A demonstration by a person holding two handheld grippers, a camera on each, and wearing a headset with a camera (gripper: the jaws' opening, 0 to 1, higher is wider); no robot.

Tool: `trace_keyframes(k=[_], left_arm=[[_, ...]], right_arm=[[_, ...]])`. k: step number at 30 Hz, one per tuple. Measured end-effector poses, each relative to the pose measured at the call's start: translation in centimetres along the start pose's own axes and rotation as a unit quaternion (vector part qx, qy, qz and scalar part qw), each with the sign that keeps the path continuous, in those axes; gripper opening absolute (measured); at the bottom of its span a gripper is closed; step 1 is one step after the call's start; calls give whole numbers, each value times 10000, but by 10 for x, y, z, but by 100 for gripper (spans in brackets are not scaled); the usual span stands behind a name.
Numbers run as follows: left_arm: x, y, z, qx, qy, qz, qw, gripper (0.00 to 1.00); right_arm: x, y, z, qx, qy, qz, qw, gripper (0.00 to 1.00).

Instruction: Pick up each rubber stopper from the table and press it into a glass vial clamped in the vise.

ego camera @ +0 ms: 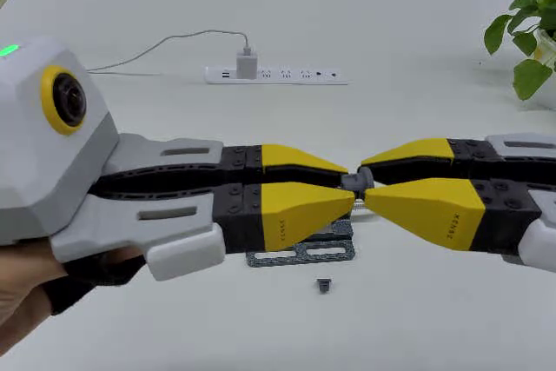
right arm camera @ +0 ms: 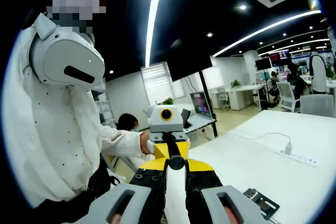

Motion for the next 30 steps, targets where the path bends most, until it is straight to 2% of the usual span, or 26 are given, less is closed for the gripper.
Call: trace_keyframes(k=[11,30], left_arm=[[0,-2,1,-57,-100,-74,9999,3],[4,-4,0,-347,-342,-242,9985,3]], right_arm=[[1,1,1,19,-50,-12,10000,7],[8,1,3,260,-131,-47,9996,6]])
Point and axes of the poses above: the centre of the closed fingertips' face, and the gripper's own axes: y roughly forward along the fingers, z roughly to its left, x roughly out of its top, the point moved 9 cm from there along -y, roughly backward along the fingers, and after that the axes turned 5 degrees about z, right-handed, at the moved point
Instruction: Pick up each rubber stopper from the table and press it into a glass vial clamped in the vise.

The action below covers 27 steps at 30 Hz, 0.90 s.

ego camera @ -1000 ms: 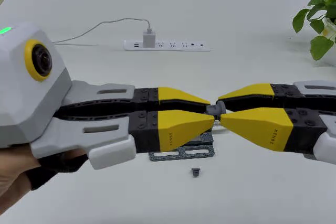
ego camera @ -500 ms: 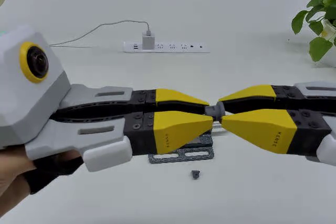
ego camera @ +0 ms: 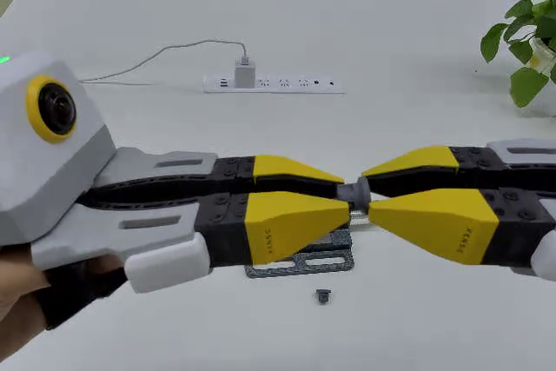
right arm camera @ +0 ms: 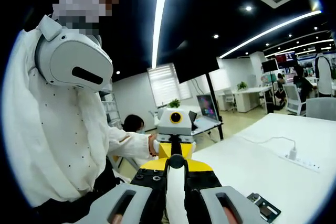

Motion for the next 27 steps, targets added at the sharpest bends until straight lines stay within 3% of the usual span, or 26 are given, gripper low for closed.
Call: trace_keyframes(k=[13,27], left_arm=[[-1,-2,2,44,-40,-125,9999,3],[-8,-3,5,253,78,54,9996,4]], right_arm=[[3,2,0,-88,-138,81,9998,5],[-4,4,-6,-140,-26,223,9997,5]])
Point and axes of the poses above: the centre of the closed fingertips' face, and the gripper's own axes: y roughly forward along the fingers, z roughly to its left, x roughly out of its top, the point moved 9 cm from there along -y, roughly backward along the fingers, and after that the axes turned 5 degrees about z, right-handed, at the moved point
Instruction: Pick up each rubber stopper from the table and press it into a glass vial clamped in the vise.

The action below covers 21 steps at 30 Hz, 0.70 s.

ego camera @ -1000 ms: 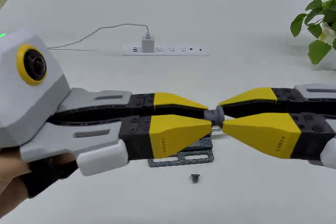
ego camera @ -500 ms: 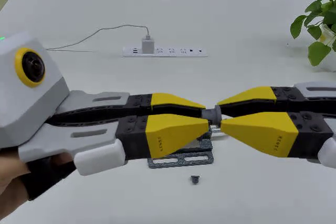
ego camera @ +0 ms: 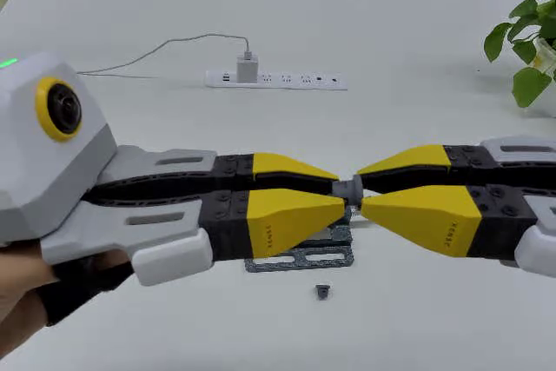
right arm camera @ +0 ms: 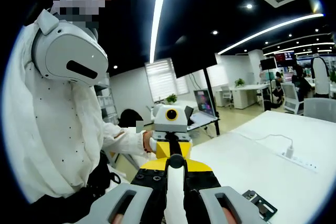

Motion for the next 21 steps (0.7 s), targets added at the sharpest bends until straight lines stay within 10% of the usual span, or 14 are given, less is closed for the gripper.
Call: trace_keyframes(k=[21], left_arm=[[-12,-14,4,628,260,367,9970,25]], right_arm=[[0,2,-10,-67,59,151,9998,5]])
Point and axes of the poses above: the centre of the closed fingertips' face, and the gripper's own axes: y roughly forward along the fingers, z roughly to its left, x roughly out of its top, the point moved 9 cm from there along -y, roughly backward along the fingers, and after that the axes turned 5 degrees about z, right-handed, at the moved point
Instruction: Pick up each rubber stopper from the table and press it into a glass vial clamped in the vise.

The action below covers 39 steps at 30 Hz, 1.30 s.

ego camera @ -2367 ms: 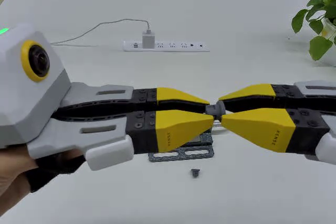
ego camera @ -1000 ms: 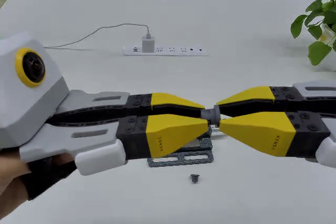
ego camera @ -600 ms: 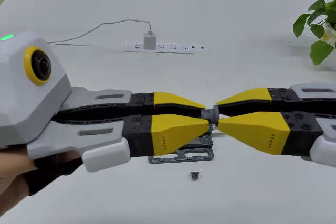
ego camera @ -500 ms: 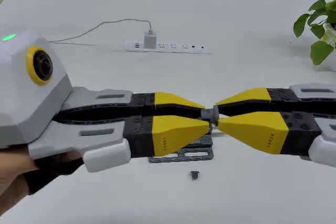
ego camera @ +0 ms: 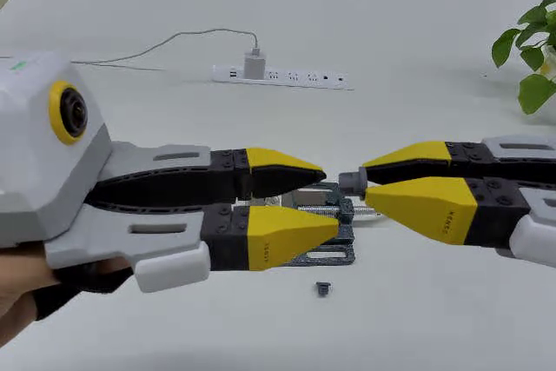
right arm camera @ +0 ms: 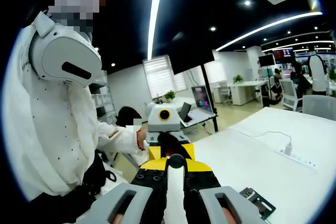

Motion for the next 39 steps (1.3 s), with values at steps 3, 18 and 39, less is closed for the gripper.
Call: trace_keyframes(k=[3,18,39], left_arm=[[-3,-2,1,177,93,135,9997,32],[-25,-16,5,1017,390,666,9918,58],[-65,-28,27,1751,660,1251,9743,86]], right_arm=[[2,0,-3,-25,6,37,10000,5],[13,5,-28,-325,-90,616,9975,5],[0,53,-94,-394,-256,2177,9749,5]])
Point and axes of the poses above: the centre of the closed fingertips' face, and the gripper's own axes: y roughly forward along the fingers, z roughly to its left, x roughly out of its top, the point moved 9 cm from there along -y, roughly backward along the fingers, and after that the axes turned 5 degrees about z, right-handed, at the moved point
